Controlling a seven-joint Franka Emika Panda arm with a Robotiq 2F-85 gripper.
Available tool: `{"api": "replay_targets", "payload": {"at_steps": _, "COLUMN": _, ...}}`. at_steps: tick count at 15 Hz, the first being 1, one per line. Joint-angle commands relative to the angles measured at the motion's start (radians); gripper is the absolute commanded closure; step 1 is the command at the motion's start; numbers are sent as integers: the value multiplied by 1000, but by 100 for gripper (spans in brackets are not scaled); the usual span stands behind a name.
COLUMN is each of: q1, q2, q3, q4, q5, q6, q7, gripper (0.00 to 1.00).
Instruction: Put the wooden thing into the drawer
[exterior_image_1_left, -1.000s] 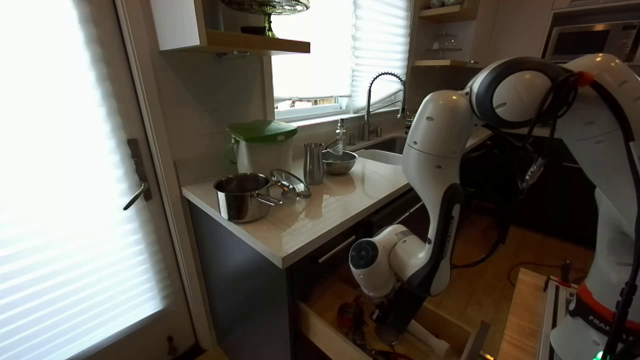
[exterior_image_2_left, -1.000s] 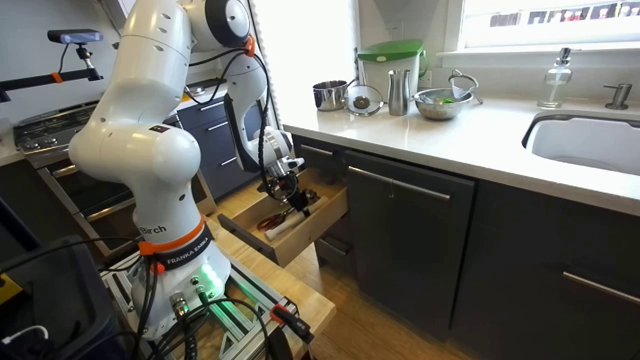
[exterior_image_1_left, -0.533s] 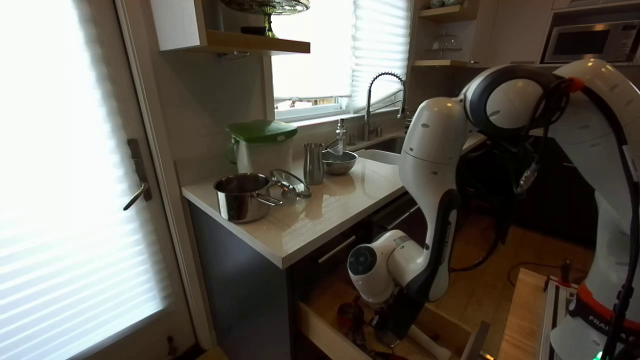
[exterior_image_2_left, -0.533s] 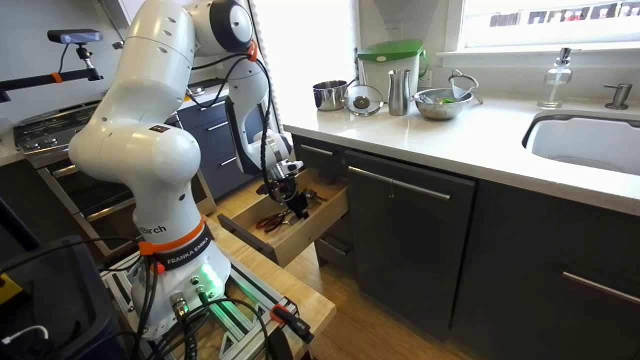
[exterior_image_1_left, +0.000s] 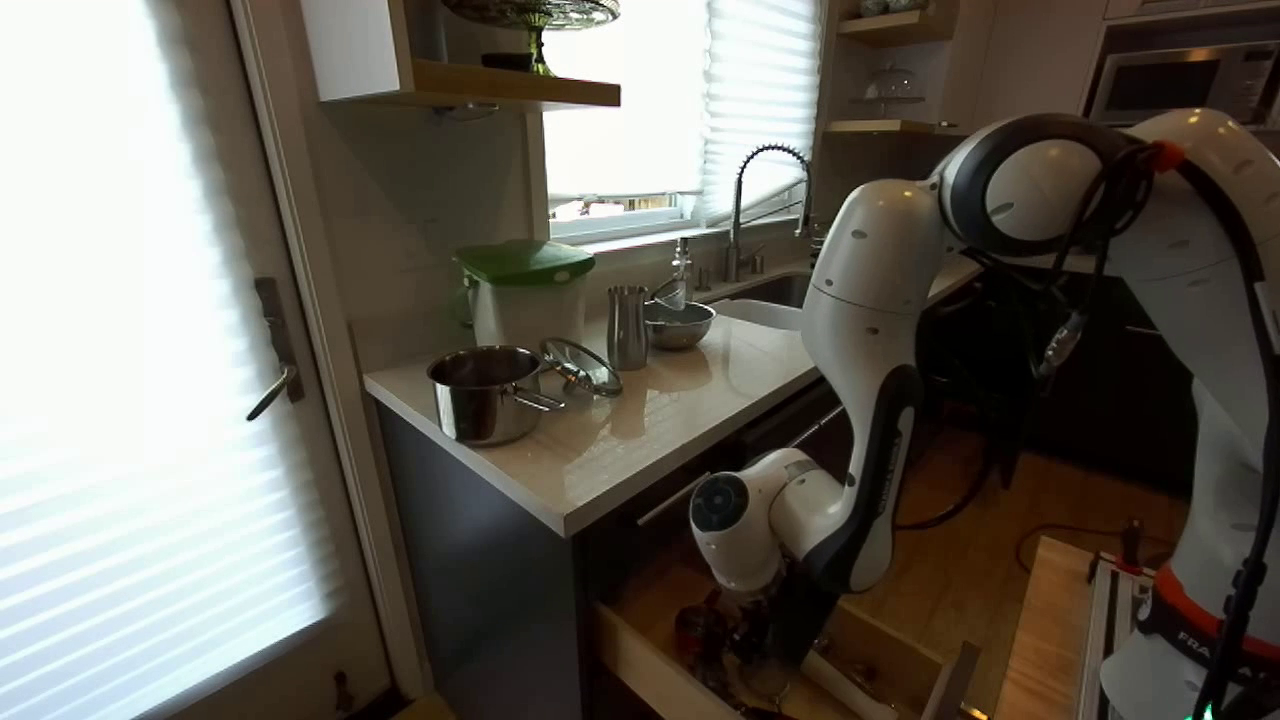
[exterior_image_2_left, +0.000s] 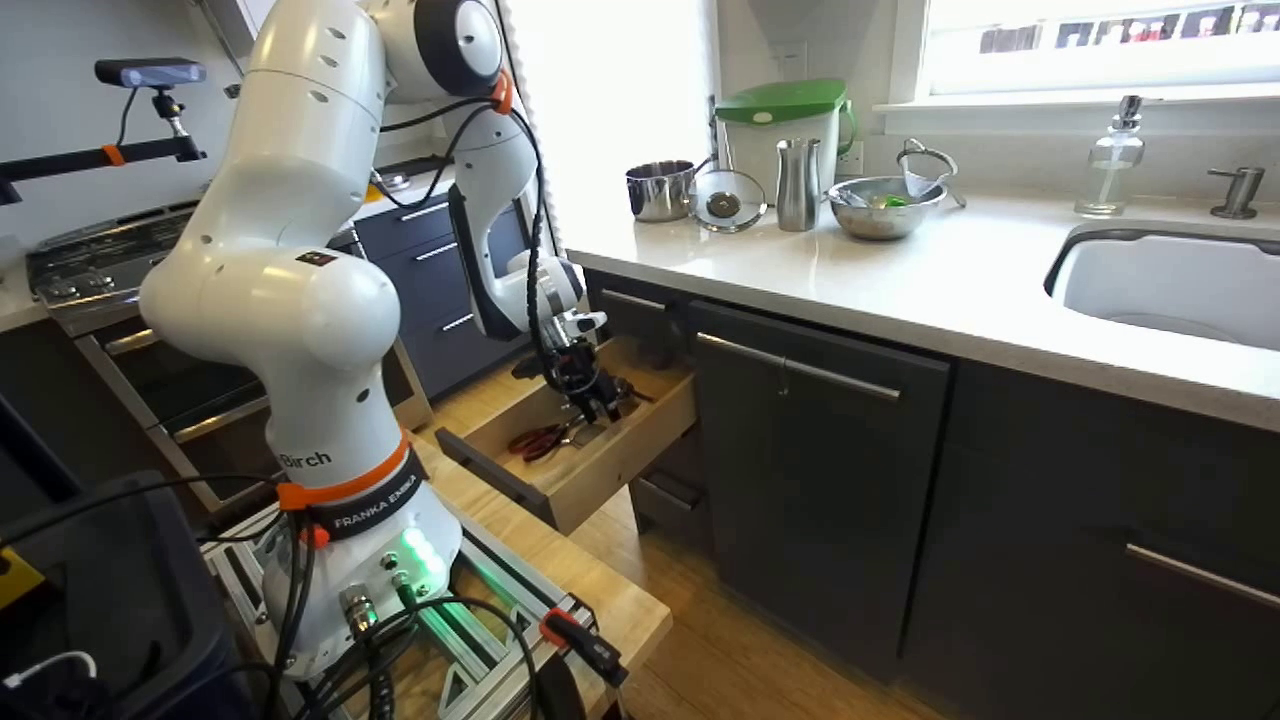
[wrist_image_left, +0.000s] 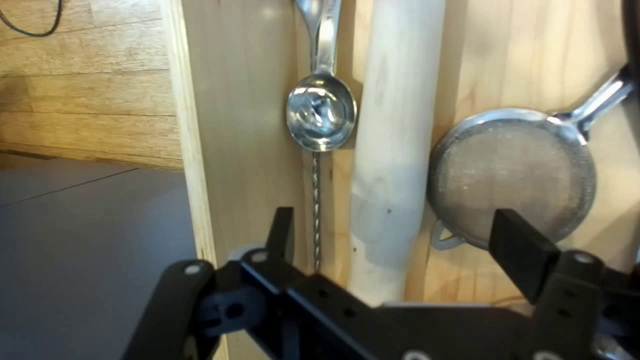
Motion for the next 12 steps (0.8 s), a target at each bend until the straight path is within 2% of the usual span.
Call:
{"api": "replay_targets", "payload": {"at_steps": 1, "q1": -63, "q2": -160, "q3": 85, "q4": -130, "q5": 127, "q6": -36, "q7": -227, "gripper": 0}}
{"api": "replay_targets", "payload": {"at_steps": 3, "q1": -43, "q2": -282, "q3": 86, "q4": -225, "q5": 148, "q6": -6, "q7": -269, "gripper": 0}}
{"api": "replay_targets", "payload": {"at_steps": 7, "q1": -1, "q2": -510, "q3": 48, "q4": -373, "q5": 53, "q6": 151, "q7": -119, "gripper": 0}}
{"api": "replay_targets", "payload": {"at_steps": 12, "q1": 4, "q2": -804, "q3": 61, "q4": -483, "q5": -232, "q6": 156, "q7": 45, "gripper": 0}}
